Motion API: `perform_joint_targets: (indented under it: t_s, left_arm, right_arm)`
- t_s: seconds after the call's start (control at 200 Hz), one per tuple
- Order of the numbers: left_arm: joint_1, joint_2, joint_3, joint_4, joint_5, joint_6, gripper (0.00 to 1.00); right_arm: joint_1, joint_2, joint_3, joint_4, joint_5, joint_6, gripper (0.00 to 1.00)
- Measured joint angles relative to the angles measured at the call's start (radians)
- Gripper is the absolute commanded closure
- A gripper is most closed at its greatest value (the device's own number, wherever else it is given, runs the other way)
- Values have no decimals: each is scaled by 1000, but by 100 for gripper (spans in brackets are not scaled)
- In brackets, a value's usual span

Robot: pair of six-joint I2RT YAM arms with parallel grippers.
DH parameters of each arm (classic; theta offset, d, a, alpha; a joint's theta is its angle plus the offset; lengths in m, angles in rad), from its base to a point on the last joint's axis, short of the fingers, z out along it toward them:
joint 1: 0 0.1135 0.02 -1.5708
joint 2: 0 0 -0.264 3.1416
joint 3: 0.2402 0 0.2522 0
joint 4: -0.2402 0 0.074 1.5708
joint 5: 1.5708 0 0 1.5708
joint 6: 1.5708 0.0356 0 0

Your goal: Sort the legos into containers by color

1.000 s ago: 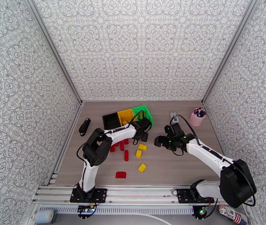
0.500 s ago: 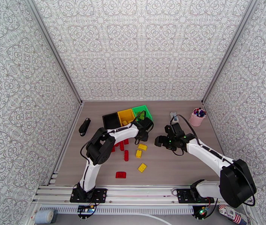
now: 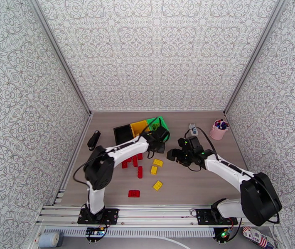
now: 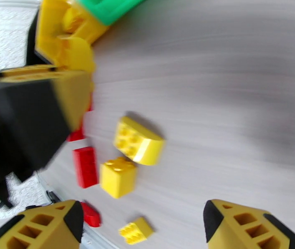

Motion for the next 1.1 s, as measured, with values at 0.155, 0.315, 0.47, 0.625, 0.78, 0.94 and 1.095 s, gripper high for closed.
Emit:
perform_joint_targets:
  t_s: [0.155, 0.315, 0.47, 0.625, 0.78, 0.94, 1.095]
  left_arm:
    - [93, -76, -24, -2, 0, 3, 69]
    - [222, -75, -21, -9, 4, 31, 69]
    - [315, -15, 61, -34, 26, 65, 65]
    - [344, 81, 187, -48, 45, 99, 45]
    - [343, 116, 243, -68, 53, 108, 38]
    - [341, 105, 226, -68, 53, 108, 35]
    - [321, 19, 110, -68, 53, 108, 32]
  right_arm:
    - [56, 55, 65, 29, -26, 12, 20]
    - [68, 76, 122, 46, -31, 18, 20]
    - [68, 76, 133, 34, -29, 17, 20]
    - [68, 71, 133, -11, -6, 5, 19]
    - [68, 47, 132, -65, 31, -13, 18]
    - [68, 10, 124, -106, 79, -35, 16]
    - [68, -2, 105, -136, 112, -55, 14]
